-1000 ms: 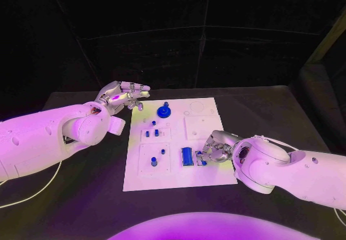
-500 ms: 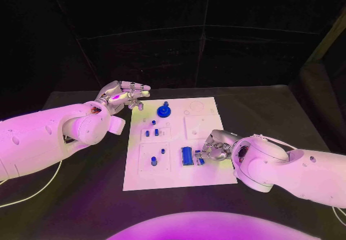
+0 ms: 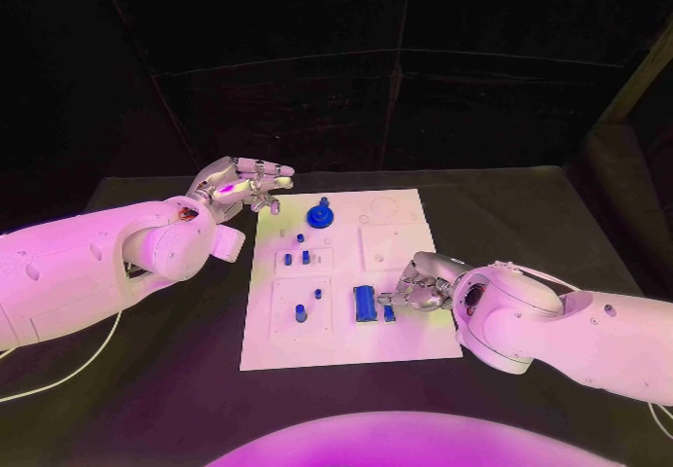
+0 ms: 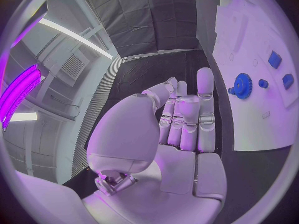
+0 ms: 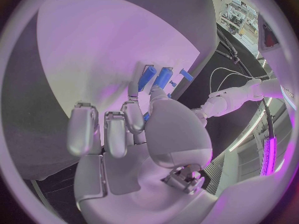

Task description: Assemble the parts on the task board

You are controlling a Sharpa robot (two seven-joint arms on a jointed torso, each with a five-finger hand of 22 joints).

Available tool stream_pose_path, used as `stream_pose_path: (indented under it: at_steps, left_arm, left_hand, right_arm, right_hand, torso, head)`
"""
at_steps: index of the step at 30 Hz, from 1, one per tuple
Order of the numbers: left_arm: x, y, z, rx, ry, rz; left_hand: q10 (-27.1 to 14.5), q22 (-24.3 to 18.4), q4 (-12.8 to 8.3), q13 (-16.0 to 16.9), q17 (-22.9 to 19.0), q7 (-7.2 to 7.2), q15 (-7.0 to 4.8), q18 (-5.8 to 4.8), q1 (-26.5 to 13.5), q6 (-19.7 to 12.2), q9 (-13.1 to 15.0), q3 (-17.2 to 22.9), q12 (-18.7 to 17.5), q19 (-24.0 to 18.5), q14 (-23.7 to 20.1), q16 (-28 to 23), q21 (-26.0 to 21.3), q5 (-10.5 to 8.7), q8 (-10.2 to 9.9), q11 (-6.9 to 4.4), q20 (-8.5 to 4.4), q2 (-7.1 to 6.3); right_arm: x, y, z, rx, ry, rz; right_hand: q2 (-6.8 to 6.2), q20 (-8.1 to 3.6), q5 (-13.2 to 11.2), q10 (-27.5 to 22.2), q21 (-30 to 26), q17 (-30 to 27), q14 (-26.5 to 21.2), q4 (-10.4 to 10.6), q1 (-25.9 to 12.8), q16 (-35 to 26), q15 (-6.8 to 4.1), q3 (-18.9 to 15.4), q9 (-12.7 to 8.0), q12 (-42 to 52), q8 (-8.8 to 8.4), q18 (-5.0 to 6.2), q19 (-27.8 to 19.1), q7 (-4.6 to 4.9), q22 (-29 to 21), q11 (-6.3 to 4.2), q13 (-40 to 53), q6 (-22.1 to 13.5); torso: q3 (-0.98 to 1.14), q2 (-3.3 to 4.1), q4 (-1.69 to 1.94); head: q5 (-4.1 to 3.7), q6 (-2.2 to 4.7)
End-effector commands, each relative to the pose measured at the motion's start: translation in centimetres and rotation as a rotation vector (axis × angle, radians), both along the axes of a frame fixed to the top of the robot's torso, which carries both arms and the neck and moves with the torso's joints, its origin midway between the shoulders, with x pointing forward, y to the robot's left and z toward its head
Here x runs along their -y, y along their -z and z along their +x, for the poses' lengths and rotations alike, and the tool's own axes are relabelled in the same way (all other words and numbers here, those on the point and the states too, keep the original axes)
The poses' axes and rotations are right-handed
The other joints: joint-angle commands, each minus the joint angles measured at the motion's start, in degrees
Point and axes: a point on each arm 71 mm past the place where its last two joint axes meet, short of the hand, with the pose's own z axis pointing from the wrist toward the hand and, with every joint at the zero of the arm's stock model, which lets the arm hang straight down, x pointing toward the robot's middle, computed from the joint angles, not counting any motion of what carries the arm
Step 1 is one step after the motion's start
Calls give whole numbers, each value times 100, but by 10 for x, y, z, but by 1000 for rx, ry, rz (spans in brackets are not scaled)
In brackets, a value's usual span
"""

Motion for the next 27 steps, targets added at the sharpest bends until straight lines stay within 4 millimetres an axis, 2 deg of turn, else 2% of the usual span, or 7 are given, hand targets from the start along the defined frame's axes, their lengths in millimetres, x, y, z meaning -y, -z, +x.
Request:
stream_pose_path:
  at_steps: [1,10,14,17,23,27]
  left_arm:
    - [1,-1,0,0,11,-7]
    - [0,-1,0,-2,11,-7]
    - [0,-1,0,-3,10,-6]
    - [0,0,0,-4,11,-5]
    - [0,0,0,-5,14,-6]
    - [0,0,0,-6,13,-5]
  left_hand:
    - [-36,-8,8,6,-7,1,2,72,-34,-36,-8,-33,35,-41,-46,-37,-29,13,19,2,16,34]
    - [-36,-8,8,6,-7,1,2,72,-34,-36,-8,-33,35,-41,-46,-37,-29,13,19,2,16,34]
    - [-36,-8,8,6,-7,1,2,72,-34,-36,-8,-33,35,-41,-46,-37,-29,13,19,2,16,34]
    - [-36,-8,8,6,-7,1,2,72,-34,-36,-8,-33,35,-41,-46,-37,-29,13,19,2,16,34]
    - [-48,-9,7,6,-17,1,4,71,-33,-39,-10,-33,38,-46,-57,-43,-34,13,21,4,17,35]
    - [-48,-9,7,6,-17,1,4,71,-33,-39,-10,-33,38,-46,-57,-43,-34,13,21,4,17,35]
  right_arm:
    - [1,-1,0,12,-2,-4]
    - [-1,-6,-10,-5,-67,10]
    - [0,-6,-13,-22,-91,10]
    - [1,-6,-14,-32,-101,8]
    - [4,-4,-13,-39,-99,3]
    - [7,-2,-11,-49,-96,-8]
  right_hand:
    - [-1,22,-26,-16,24,907,489,-3,-50,20,-9,-36,10,-36,-6,-66,14,17,-9,29,43,-10]
    - [-96,25,-253,-28,16,903,488,-143,232,15,-5,-192,50,-53,3,-64,7,22,-12,32,52,-36]
    - [-120,28,-339,-30,19,904,488,-178,307,15,-3,-249,63,-56,6,-66,9,25,-2,36,56,-42]
    - [-121,28,-348,-25,28,919,492,-186,323,25,-3,-258,66,-42,7,-70,16,25,15,36,66,-41]
    - [-99,29,-349,-20,36,924,493,-186,335,28,-3,-260,70,-32,11,-73,22,25,31,35,73,-36]
    - [-74,29,-341,-10,45,941,497,-184,345,39,-3,-263,74,-8,15,-76,29,23,47,34,90,-31]
  torso:
    - [3,-2,0]
    - [18,3,-3]
    - [4,-6,-15]
    - [0,-4,-5]
    - [9,0,2]
    - [0,3,9]
  head:
    - [-7,2]
    - [4,22]
    - [0,29]
    - [14,32]
    - [-5,34]
    - [-14,36]
